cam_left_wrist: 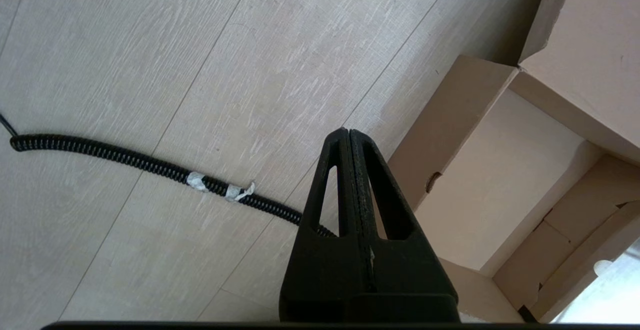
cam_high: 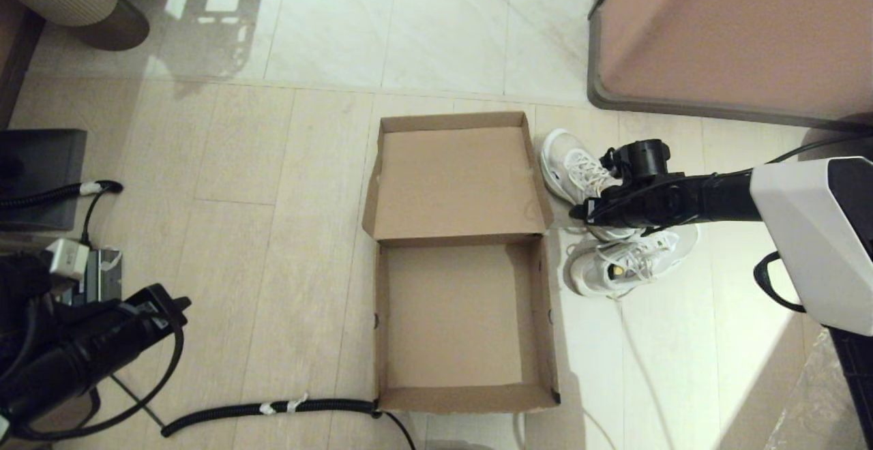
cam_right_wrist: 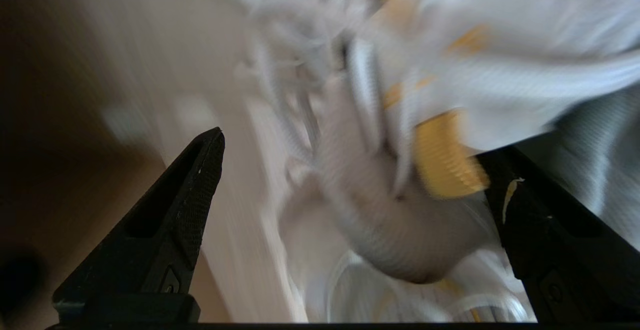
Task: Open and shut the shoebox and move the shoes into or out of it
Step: Put the shoes into the shoe box
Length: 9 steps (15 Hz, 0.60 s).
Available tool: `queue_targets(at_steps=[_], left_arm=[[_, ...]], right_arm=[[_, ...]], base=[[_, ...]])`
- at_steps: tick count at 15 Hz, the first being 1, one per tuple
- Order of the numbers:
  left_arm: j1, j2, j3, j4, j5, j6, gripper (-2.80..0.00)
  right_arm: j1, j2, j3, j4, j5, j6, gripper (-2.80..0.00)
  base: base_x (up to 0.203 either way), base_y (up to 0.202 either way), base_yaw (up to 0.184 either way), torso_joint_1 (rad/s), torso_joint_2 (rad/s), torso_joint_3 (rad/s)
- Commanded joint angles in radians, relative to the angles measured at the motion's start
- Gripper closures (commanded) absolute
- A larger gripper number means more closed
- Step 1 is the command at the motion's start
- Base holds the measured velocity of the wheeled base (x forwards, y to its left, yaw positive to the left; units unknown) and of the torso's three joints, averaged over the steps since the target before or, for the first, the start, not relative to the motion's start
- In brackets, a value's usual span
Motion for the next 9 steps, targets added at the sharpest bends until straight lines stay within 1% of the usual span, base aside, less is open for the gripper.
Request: queue_targets(at_steps=[1,5,9], left_arm=[[0.000,0.005,0.000,-0.004,0.001,-0.003,0.00],[0.000,-0.010,0.013,-0.004,0.001,-0.003,0.00],[0.000,-0.035,0.033,-0.004,0.001,-0.003,0.00]], right_arm=[[-0.030,-0.043,0.047,0.035,-0.003,0.020,-2.80],[-0.084,-0.121,0.193,0.036,-0.005,0.021,-2.80],[-0.117,-0.208,0.343,0.035,0.001,0.005,-2.80]], base=[[0.000,0.000,0.000,0.000,0.00,0.000],[0.000,0.000,0.000,0.000,0.00,0.000],[0.000,0.000,0.000,0.000,0.00,0.000]])
